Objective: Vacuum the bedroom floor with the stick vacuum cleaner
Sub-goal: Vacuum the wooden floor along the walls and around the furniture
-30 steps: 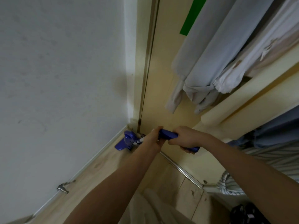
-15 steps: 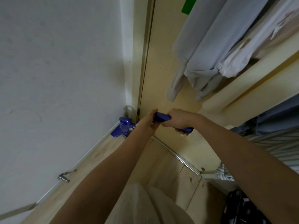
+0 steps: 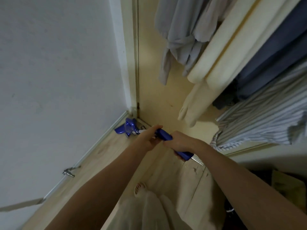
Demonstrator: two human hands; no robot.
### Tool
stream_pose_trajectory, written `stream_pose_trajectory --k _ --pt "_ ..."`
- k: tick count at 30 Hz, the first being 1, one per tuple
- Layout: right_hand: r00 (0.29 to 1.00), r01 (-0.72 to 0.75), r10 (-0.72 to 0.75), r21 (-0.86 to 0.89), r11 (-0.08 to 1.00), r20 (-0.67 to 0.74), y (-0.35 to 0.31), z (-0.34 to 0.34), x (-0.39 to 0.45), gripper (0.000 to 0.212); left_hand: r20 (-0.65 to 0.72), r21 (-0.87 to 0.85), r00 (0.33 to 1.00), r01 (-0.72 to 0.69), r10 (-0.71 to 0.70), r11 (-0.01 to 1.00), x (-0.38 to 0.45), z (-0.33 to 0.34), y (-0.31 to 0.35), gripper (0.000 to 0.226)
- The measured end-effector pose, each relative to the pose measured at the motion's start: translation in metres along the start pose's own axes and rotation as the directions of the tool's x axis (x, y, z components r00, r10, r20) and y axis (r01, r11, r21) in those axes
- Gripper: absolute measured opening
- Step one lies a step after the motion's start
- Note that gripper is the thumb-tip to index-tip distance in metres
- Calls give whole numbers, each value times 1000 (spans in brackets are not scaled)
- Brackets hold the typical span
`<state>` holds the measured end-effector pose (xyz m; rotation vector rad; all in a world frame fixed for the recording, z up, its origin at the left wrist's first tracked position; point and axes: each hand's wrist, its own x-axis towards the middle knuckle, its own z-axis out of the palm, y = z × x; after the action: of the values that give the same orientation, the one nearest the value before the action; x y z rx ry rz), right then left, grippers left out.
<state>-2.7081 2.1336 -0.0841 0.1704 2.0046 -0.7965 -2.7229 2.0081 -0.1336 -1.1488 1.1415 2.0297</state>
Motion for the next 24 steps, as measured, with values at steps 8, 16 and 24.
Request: stream_pose_trajectory --k 8,16,24 --pt "1000 -19 20 45 999 -17 74 58 -89 13 64 2 997 37 -37 999 -68 -10 -107 17" --pt "988 -18 37 126 992 -152 134 117 -124 18 64 120 996 55 -62 991 -83 -23 -171 23" --pt "983 8 39 254 967 -180 121 175 -86 26 26 278 999 12 -20 961 -55 -65 -160 28"
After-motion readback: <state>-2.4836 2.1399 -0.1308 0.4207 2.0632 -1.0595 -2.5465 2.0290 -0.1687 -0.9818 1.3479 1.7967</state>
